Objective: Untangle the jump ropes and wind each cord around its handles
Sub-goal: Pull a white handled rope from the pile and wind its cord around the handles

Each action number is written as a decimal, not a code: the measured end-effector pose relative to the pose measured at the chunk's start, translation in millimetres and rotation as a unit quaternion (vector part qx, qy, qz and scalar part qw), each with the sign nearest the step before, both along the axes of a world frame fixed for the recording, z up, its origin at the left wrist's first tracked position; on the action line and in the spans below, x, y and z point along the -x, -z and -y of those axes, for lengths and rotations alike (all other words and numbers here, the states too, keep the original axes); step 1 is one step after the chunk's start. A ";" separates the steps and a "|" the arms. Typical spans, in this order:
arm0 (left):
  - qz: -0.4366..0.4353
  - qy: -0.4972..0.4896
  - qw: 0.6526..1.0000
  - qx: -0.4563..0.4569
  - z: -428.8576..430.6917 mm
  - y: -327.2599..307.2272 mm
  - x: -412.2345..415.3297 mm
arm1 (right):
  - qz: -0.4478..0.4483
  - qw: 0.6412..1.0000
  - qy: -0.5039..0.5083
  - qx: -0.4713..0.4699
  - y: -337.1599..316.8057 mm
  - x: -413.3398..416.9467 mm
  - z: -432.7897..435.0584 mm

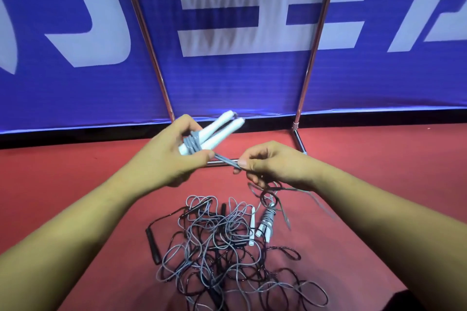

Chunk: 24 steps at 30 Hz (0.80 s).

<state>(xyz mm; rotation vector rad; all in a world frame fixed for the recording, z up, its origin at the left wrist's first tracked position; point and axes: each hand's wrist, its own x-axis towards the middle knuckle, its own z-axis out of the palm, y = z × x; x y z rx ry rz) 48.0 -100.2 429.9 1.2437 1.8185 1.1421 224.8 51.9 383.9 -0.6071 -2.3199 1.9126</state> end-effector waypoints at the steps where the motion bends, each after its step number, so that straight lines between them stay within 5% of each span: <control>1: -0.004 -0.016 1.000 0.003 -0.5 1.0 3.9 | 0.000 1.000 0.001 -0.010 -5.2 0.6 2.0; 6: -0.033 -0.049 0.998 0.024 -7.1 13.6 17.2 | 0.038 0.994 0.007 -0.106 -25.0 7.6 19.4; 8: -0.119 -0.027 0.992 0.035 -5.5 17.9 21.5 | 0.042 0.979 -0.008 -0.200 -31.0 11.2 27.4; 11: -0.298 0.025 0.951 0.079 -1.4 22.8 24.3 | 0.043 0.936 -0.054 -0.346 -34.0 16.8 37.6; 16: -0.441 0.077 0.879 0.167 -5.6 27.2 14.8 | 0.025 0.876 -0.045 -0.479 -29.8 20.2 40.2; 20: -0.443 0.172 0.860 0.183 -6.7 28.3 0.7 | -0.004 0.862 -0.010 -0.506 -27.5 23.9 35.0; 24: -0.372 0.187 0.898 0.141 -2.9 29.3 -6.3 | -0.034 0.934 0.025 -0.355 -36.6 22.4 22.1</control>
